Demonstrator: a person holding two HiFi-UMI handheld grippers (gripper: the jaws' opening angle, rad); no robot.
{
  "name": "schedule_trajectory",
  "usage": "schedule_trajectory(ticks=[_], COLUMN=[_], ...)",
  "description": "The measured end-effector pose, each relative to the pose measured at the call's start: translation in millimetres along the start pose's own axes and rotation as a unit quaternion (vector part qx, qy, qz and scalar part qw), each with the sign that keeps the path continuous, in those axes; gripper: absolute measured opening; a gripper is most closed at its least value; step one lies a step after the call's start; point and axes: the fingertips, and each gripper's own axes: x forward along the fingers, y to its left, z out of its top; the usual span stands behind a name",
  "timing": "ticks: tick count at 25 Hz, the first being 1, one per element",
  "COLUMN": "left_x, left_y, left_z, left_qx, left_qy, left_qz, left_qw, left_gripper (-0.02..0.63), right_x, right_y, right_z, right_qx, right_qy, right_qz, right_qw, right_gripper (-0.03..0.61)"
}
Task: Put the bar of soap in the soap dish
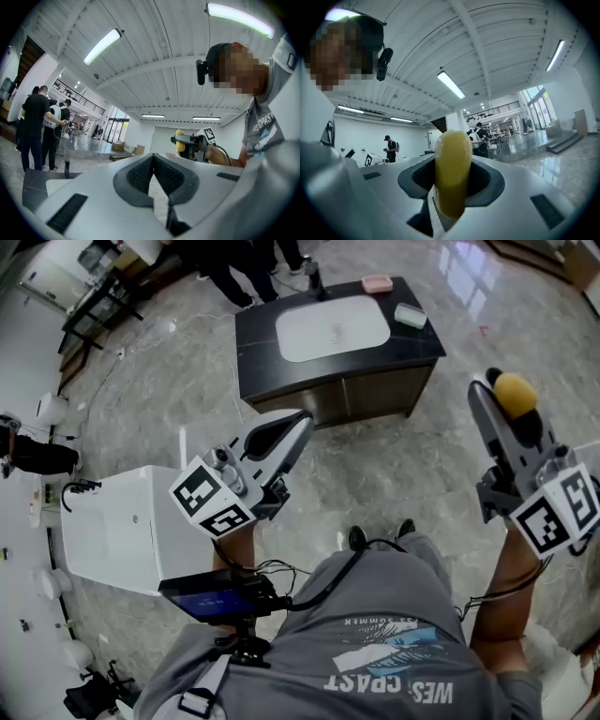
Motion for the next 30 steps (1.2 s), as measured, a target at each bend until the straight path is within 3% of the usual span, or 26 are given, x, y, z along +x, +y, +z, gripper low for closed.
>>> schedule_trajectory(ticks=[9, 17, 23, 30], left_x=[27, 84, 124, 160], left_y=[10, 45, 62, 85], left_z=[-3, -10, -27, -21], left_qx=[-0.004, 0.002, -0.025, -0.005], left_qy=[0.014, 0.009, 0.019, 0.005], left_qz=[0.005, 0.029, 0.038, 0.05], left_qw=[0.9999, 0.9995, 0.9988, 0.9987], left_gripper=[0.006, 0.006, 0.006, 0.006], right_x=[13, 45, 65, 84], right_y=[-27, -95, -141, -181], right_z=[4, -1, -15, -6], right_qx=[0.003, 0.006, 0.018, 0.008], right_qy=[0.003, 0.003, 0.03, 0.024], right_qz=[0.007, 0.031, 0.039, 0.054], right_qw=[1.0, 1.0, 0.999, 0.998], right_gripper=[0.153, 0.153, 0.153, 0.153])
